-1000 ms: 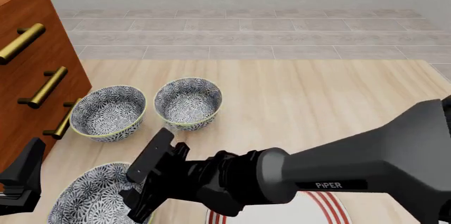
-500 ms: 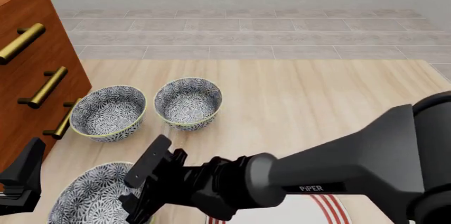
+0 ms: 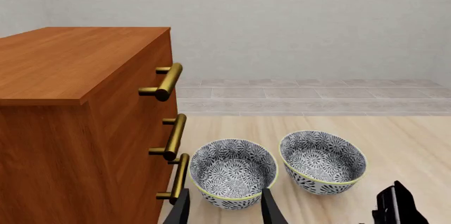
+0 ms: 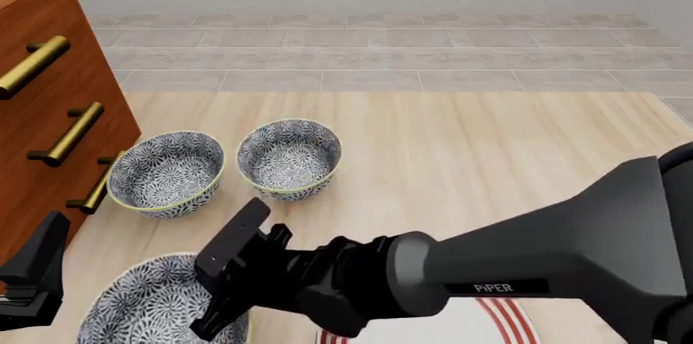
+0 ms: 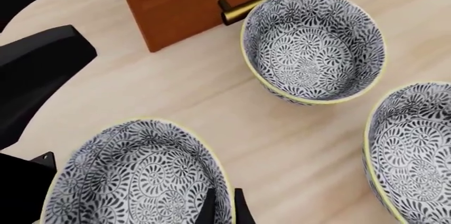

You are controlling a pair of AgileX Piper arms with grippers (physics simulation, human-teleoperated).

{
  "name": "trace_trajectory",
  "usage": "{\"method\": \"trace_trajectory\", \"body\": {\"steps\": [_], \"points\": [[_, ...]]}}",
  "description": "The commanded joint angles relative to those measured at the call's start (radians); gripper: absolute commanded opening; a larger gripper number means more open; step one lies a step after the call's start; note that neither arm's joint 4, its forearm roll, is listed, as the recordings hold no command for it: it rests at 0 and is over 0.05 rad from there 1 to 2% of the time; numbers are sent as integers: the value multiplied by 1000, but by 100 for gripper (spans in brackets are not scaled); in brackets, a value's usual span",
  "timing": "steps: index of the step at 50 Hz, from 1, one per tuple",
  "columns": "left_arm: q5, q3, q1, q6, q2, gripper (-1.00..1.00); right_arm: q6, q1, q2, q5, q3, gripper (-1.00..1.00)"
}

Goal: Put the bowl at the front on the plate.

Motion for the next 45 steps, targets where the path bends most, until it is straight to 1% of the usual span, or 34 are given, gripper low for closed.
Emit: {"method": "trace_trajectory", "body": {"steps": [1,2,7,14,29,45], "points": [[0,0,0,0,0,100,-19,-27,-48,16,47,-100],[0,0,0,0,0,100,-30,-34,-57,18,52,-100],[0,0,0,0,0,100,-50,-48,-91,29,73,-100],[0,0,0,0,0,100,-66,-61,-125,36,94,-100],[0,0,0,0,0,100,-92,-89,-226,61,143,-100],[0,0,0,0,0,100,-112,-113,-315,98,167,-100]]}}
